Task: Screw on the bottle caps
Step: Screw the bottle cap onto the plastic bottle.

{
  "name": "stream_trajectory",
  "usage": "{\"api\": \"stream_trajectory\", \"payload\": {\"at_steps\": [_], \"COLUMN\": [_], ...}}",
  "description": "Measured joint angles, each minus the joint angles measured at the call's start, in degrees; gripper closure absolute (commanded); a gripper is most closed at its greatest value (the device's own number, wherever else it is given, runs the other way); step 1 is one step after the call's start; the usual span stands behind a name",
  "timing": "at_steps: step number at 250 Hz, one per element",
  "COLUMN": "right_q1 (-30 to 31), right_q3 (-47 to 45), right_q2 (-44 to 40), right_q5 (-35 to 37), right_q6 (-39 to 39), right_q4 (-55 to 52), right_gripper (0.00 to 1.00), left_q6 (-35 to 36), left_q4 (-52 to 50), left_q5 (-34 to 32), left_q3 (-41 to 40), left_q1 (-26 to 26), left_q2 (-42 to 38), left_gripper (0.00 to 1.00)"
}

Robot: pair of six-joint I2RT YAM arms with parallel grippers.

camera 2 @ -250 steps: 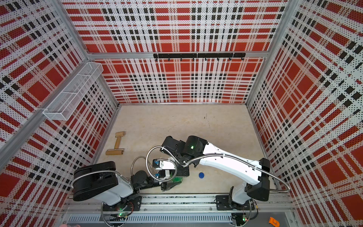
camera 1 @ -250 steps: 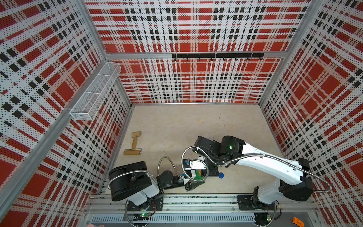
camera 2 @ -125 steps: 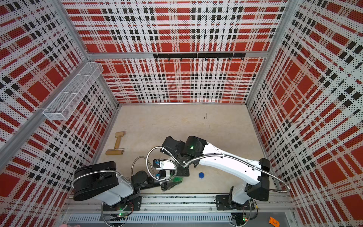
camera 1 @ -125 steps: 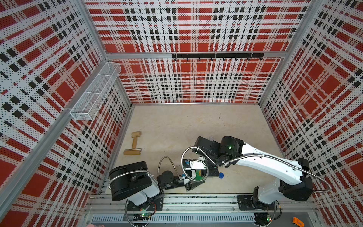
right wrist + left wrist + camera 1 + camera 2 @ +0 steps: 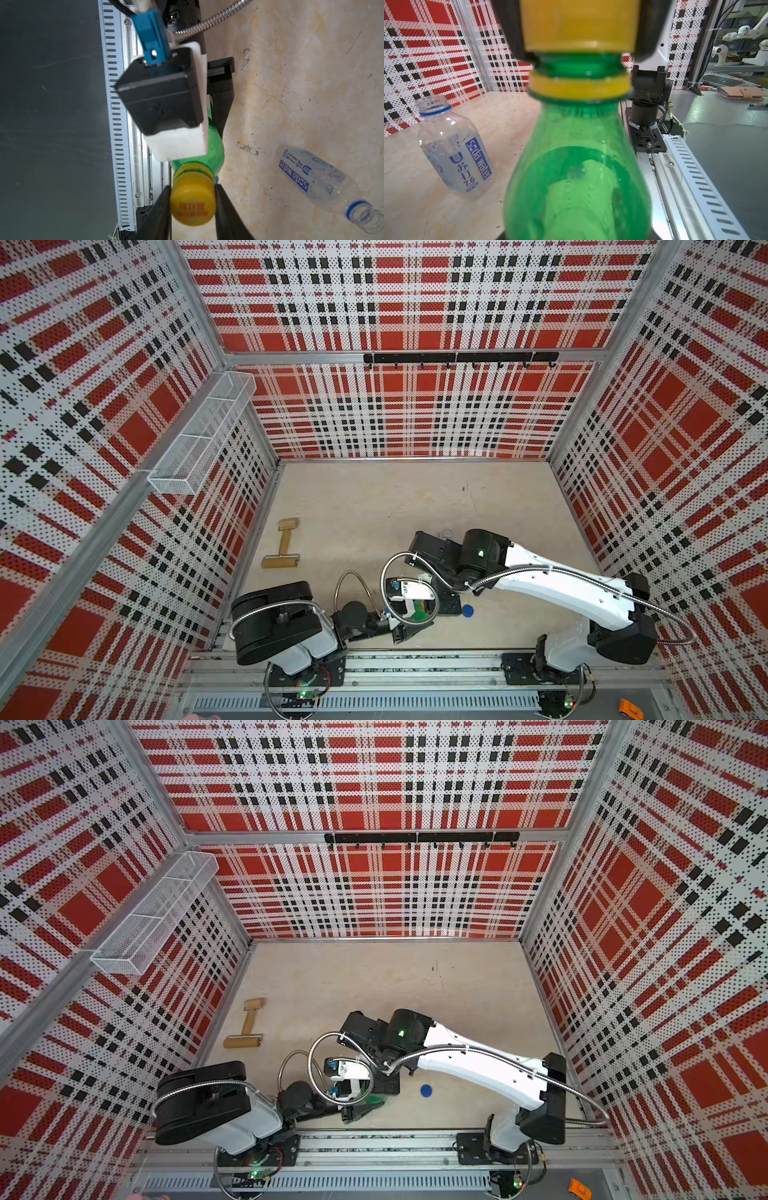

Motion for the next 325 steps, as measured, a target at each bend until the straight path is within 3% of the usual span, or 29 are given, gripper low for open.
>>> {"api": "stream_trajectory", "payload": {"at_steps": [52, 99, 232, 294, 325], "right_q1": [0.1, 0.2, 0.2, 0.2, -0.1], "right_q3": [0.0, -1.2, -1.5, 1.3, 1.8], "right_q2": [0.3, -0.2, 0.2, 2.8, 2.9], "right_q5": [1.9, 3.2, 5.4, 5.9, 5.0], "right_q6": [3.9, 11.3, 45.2, 58.1, 61.3], "right_q4": [0.5, 2.7, 4.5, 2.4, 2.6], "right_gripper": [0.75, 0.75, 0.77, 0.67, 0.50], "left_q6": [0.8, 1.7, 2.3, 2.5, 3.0], "left_q4": [-0.7, -1.7, -3.3, -3.7, -3.4], "left_q5": [-3.1, -6.9, -13.2, -14.7, -15.0], "left_q3": [0.0, -0.8, -0.9, -0.9, -0.9], "left_q1": [-0.4, -1.1, -2.3, -2.3, -2.5], "left_q2": [-0.4, -1.8, -3.1, -3.1, -3.0], "left_gripper": [0.47, 0.47, 0.47, 0.47, 0.47]}}
